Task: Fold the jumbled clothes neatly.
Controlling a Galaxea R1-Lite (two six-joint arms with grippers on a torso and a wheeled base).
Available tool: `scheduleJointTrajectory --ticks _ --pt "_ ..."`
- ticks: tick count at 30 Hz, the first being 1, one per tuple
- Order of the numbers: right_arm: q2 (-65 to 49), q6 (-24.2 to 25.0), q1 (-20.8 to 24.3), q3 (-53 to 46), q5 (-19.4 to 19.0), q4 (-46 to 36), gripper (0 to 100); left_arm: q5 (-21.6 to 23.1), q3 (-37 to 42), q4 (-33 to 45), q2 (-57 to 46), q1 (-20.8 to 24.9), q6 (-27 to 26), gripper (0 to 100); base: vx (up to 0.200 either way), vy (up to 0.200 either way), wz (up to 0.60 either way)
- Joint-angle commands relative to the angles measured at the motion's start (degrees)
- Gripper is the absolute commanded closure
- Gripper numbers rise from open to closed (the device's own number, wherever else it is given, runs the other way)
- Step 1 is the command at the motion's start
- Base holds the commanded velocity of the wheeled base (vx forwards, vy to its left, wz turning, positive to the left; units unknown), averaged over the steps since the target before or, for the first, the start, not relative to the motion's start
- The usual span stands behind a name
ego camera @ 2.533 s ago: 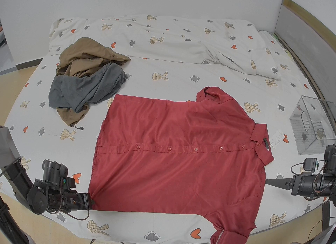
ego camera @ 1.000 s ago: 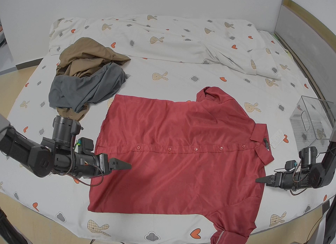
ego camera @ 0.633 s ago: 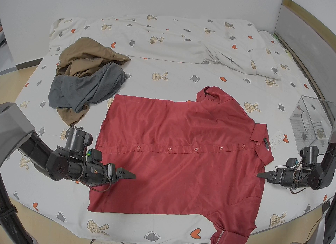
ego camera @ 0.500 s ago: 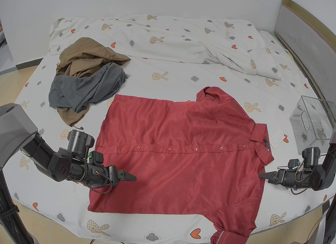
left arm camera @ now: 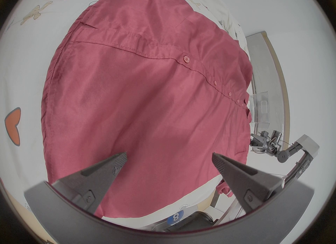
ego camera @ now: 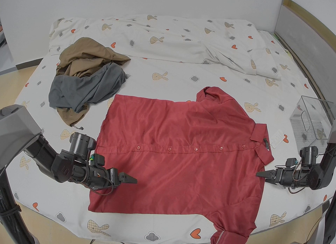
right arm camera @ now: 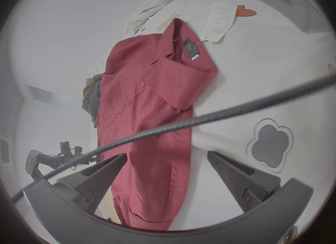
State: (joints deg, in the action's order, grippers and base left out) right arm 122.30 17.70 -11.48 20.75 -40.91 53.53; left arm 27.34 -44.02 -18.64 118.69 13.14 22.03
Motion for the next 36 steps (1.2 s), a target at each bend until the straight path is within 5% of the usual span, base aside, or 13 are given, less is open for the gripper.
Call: scheduleJointTrajectory --ticks 1,2,3,28,36 --pt "0.8 0.7 1.0 1.1 0.1 0.0 0 0.0 0.0 0.0 0.1 0.0 0.0 0 0.0 0.0 0.0" --pt "0.8 1.5 1.2 1.6 0.2 0.0 0 0.0 0.0 0.0 0.4 0.0 0.0 0 0.0 0.0 0.0" --pt "0.8 1.6 1.2 1.7 0.2 0.0 100 0.1 0.0 0.0 0.5 0.0 0.0 0 0.0 0.0 0.0" --pt "-3.4 3.0 -6.0 -2.0 -0.2 0.0 100 -3.4 -1.6 2.8 2.9 -0.3 0.2 0 0.0 0.0 0.0" --pt "-2.6 0.8 -5.1 -2.9 0.0 -0.1 100 -3.5 -1.9 5.1 2.3 -0.4 0.2 0 0.0 0.0 0.0"
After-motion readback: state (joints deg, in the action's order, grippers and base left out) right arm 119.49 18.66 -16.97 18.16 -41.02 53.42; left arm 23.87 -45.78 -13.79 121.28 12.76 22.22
